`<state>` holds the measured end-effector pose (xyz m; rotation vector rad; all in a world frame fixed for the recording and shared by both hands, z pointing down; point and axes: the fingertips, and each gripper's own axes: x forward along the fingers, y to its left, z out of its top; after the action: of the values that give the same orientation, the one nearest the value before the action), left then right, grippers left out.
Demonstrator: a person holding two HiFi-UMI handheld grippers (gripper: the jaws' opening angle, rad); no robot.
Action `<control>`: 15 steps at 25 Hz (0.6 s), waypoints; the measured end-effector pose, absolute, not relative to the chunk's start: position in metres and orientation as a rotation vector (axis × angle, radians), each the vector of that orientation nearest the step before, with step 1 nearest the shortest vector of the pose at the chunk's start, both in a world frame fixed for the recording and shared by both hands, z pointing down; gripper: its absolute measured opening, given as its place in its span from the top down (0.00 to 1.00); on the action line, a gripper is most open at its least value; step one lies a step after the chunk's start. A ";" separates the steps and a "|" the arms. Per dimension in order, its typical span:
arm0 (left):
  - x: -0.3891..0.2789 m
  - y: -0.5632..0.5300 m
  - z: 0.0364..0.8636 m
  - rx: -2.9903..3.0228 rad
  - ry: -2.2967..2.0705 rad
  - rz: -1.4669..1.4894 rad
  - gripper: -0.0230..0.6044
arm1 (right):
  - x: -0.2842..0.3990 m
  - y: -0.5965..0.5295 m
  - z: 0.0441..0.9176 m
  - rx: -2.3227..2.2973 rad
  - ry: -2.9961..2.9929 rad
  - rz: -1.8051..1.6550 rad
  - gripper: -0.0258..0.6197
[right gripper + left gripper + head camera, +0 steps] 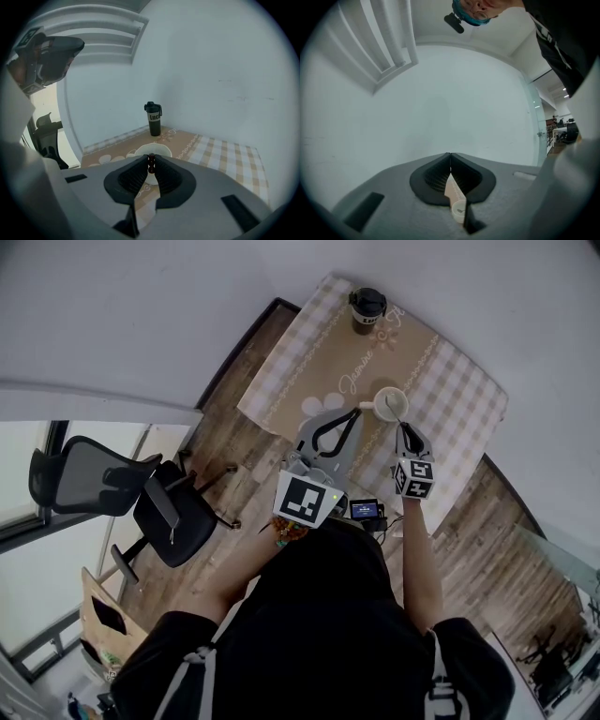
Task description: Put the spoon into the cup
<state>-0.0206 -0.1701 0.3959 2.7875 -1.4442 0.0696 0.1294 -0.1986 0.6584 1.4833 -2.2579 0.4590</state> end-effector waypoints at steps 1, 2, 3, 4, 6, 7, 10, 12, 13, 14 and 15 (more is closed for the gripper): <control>-0.021 -0.170 0.396 2.785 -1.449 0.068 0.94 | 0.129 -0.199 0.660 1.479 -2.259 0.464 0.89; -0.022 -0.169 0.396 2.782 -1.453 0.068 0.94 | 0.128 -0.199 0.662 1.474 -2.259 0.467 0.89; -0.022 -0.169 0.397 2.779 -1.457 0.071 0.94 | 0.127 -0.199 0.663 1.469 -2.259 0.468 0.89; -0.023 -0.169 0.397 2.780 -1.461 0.077 0.94 | 0.127 -0.199 0.664 1.464 -2.259 0.468 0.89; -0.023 -0.168 0.398 2.785 -1.464 0.089 0.94 | 0.126 -0.200 0.667 1.459 -2.256 0.471 0.89; -0.023 -0.168 0.398 2.787 -1.465 0.092 0.94 | 0.126 -0.200 0.668 1.457 -2.253 0.473 0.89; -0.023 -0.167 0.396 2.787 -1.473 0.081 0.94 | 0.127 -0.199 0.672 1.457 -2.242 0.481 0.89; -0.024 -0.167 0.394 2.786 -1.479 0.077 0.94 | 0.127 -0.199 0.674 1.453 -2.240 0.483 0.89; -0.024 -0.167 0.394 2.787 -1.482 0.077 0.94 | 0.127 -0.199 0.674 1.450 -2.240 0.485 0.89; -0.024 -0.167 0.394 2.788 -1.484 0.078 0.94 | 0.126 -0.199 0.675 1.446 -2.242 0.489 0.89; -0.023 -0.167 0.394 2.787 -1.485 0.080 0.94 | 0.126 -0.199 0.675 1.441 -2.244 0.493 0.89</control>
<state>-0.0234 -0.1673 0.3937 2.7867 -1.4847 0.0802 0.1256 -0.1995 0.6754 1.4414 -2.2436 0.4933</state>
